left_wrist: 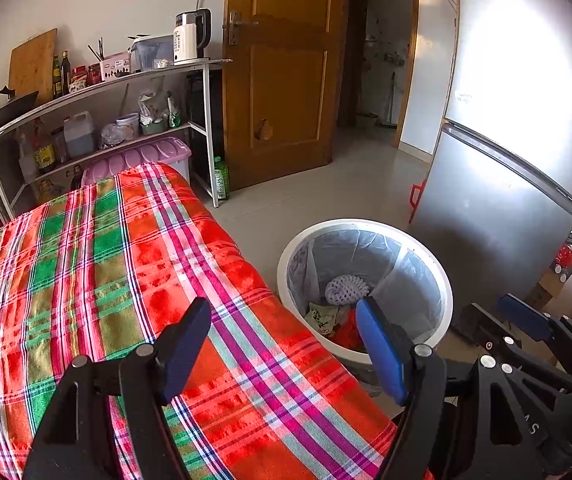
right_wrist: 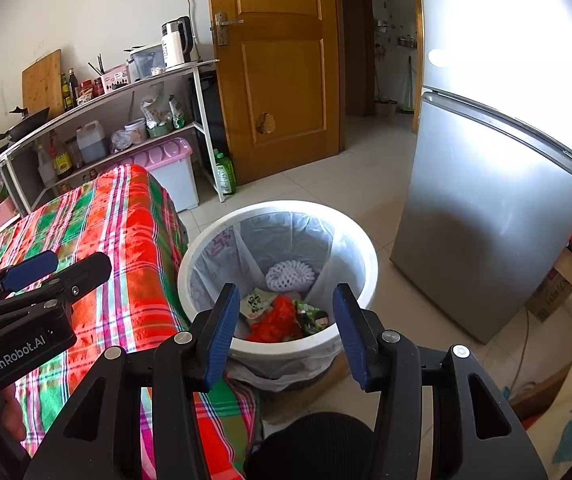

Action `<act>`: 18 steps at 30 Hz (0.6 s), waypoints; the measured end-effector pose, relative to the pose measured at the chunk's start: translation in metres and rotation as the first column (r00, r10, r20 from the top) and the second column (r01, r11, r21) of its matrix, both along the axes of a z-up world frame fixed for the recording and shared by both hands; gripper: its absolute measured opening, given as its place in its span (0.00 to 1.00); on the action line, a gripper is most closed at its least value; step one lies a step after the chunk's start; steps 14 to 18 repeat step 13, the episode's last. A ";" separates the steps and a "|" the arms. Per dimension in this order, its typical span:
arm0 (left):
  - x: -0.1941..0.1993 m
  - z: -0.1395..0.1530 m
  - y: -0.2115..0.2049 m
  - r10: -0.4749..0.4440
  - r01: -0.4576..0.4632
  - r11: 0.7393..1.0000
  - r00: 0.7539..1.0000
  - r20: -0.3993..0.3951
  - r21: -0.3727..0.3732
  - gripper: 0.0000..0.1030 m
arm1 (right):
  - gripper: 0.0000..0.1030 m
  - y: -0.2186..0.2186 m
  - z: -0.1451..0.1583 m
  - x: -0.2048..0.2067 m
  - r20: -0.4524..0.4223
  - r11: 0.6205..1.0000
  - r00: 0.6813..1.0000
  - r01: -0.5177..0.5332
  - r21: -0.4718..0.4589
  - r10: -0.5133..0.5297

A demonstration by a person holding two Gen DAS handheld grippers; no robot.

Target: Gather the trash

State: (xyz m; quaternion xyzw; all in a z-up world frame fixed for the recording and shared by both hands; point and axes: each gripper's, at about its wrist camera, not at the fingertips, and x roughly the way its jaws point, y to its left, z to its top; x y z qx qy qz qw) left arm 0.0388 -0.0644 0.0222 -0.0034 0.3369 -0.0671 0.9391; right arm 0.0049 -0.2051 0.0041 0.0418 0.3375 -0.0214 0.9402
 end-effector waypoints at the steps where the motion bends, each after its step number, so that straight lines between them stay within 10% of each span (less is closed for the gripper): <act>1: 0.000 0.000 0.000 -0.001 0.001 1.000 1.000 -0.001 -0.002 0.75 | 0.48 0.000 0.000 0.000 0.000 1.000 1.000 0.000 0.001 0.000; 18: -0.001 0.000 -0.001 -0.006 0.007 1.000 1.000 -0.005 0.005 0.74 | 0.48 0.000 0.000 -0.001 -0.001 1.000 1.000 0.003 0.002 -0.003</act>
